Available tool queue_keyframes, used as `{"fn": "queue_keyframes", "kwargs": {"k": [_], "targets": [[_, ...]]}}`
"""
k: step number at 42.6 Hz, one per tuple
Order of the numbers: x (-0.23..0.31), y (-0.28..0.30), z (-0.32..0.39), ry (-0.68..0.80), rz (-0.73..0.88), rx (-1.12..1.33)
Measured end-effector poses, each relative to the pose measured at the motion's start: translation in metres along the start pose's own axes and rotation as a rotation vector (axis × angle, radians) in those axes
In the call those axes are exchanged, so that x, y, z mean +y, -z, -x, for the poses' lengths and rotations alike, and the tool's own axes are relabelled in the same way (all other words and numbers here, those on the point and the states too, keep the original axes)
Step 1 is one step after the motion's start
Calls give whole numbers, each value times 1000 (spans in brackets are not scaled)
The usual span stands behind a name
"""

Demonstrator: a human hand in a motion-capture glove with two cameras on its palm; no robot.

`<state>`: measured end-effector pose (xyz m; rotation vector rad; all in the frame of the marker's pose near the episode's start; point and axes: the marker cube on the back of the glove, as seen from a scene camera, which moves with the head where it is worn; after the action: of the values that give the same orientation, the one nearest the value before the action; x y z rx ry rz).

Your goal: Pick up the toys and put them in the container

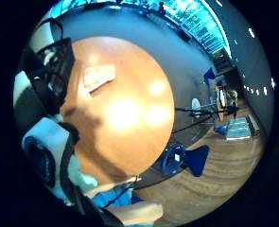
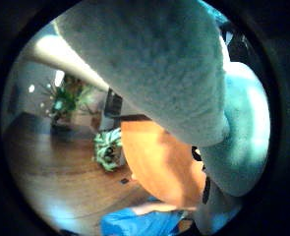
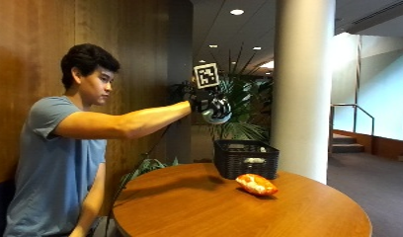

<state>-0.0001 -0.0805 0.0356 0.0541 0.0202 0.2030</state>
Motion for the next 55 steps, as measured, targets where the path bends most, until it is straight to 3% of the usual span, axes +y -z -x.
{"fn": "queue_keyframes", "kwargs": {"k": [2, 6, 15, 19, 32, 38, 45, 55], "targets": [[-17, 11, 10, -50, -15, 64], [-44, 28, 39, 22, -24, 64], [-105, 27, 127, 25, -70, -23], [-112, 8, 150, 169, -68, -45], [-112, -51, 200, 279, 8, -151], [-112, -81, 189, 271, 171, -74], [-116, -84, 169, 335, 169, -9], [-125, -73, 123, 274, 178, 38]]}}
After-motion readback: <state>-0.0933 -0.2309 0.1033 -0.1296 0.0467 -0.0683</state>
